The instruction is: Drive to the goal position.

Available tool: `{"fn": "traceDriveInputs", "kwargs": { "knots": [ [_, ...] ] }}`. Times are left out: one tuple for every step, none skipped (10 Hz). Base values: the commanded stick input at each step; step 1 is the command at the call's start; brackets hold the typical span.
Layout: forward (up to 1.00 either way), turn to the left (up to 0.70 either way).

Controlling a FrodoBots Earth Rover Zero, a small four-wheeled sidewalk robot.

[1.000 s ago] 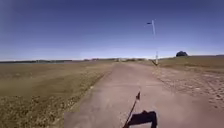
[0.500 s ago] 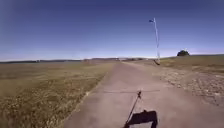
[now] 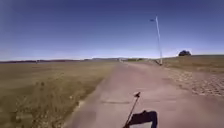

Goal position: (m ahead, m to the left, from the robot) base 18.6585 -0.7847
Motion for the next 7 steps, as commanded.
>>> {"fn": "traceDriveInputs", "kwargs": {
  "knots": [
    [1.00, -0.06],
    [1.00, -0.20],
    [1.00, -0.37],
    [1.00, -0.19],
    [1.00, -0.05],
    [1.00, 0.00],
    [1.00, 0.00]
  ]
}}
